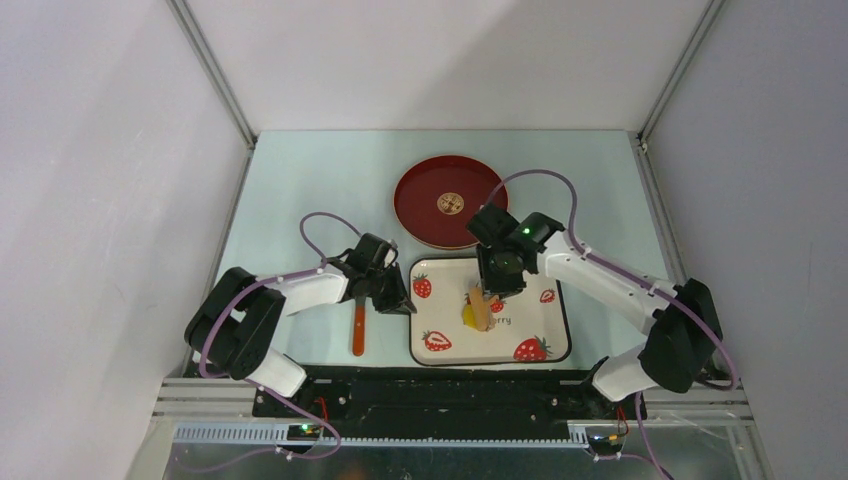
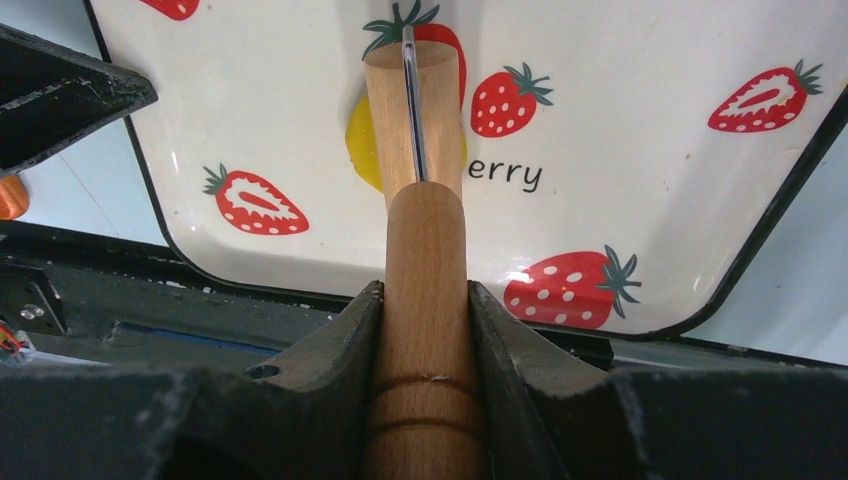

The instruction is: Roll out the dumpling wrappers from the dough

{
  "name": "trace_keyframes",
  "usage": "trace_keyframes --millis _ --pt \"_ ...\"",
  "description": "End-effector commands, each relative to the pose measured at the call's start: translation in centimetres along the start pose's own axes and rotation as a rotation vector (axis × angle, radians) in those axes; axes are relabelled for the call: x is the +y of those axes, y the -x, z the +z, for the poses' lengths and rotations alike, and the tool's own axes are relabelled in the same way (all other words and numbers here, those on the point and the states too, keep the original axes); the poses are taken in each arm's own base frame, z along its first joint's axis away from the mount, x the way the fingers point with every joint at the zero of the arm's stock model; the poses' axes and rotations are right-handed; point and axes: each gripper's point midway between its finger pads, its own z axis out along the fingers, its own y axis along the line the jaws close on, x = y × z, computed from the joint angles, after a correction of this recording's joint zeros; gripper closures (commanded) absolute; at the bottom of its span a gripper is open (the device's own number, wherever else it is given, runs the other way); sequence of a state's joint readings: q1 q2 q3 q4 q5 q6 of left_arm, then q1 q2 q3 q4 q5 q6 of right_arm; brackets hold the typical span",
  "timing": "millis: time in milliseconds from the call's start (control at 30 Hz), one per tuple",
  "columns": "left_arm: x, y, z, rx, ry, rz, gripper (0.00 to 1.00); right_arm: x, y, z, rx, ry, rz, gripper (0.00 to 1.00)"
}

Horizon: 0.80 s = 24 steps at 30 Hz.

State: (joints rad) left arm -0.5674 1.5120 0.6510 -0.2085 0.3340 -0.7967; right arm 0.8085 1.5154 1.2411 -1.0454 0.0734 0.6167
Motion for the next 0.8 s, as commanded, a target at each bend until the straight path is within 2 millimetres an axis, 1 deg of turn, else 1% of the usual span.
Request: trace_keyframes --millis 0,100,133,167,200,233,267,333,467,667,767 --pt "2.5 -1.4 0.8 0.032 0.097 -0.022 1.0 -0.5 -2.8 3.6 0.107 0.026 0.05 1.0" --pt "2.5 -1.4 0.8 0.031 0.097 -0.023 1.0 0.2 -1.0 1.2 0.055 0.169 0.1 1.0" --pt "2.5 -1.4 0.8 0.031 0.097 -0.023 1.0 -0.1 -0.1 0.1 0.021 0.206 0.126 1.0" --pt "2.5 -1.4 0.8 0.031 0.097 -0.023 1.0 0.2 0.1 -0.5 0.016 0.251 0.131 1.0" --pt "2.5 -1.4 0.8 0.03 0.097 -0.024 1.0 -0.2 0.8 -1.6 -0.016 0.284 0.155 1.0" --pt "2.5 -1.3 0.8 0.03 0.097 -0.024 1.0 0.0 1.0 -2.2 -0.019 0.322 0.156 1.0" --pt "2.5 -1.4 0.8 0.03 0.098 -0.024 1.0 -0.3 1.5 -3.1 -0.046 0.347 0.173 1.0" --pt "2.5 -1.3 0.8 0.03 0.097 -0.023 1.0 -0.6 1.9 -4.3 -0.079 0.382 0.182 1.0" --pt "2.5 -1.4 0.8 0.032 0.096 -0.023 1.0 -1.4 1.7 -5.4 -0.103 0.38 0.196 1.0" --pt "2.5 -1.4 0.8 0.032 0.097 -0.023 1.0 -2.7 1.8 -6.2 -0.137 0.304 0.195 1.0" --pt "2.5 -1.4 0.8 0.032 0.097 -0.023 1.0 -2.3 1.9 -6.5 -0.132 0.295 0.171 1.0"
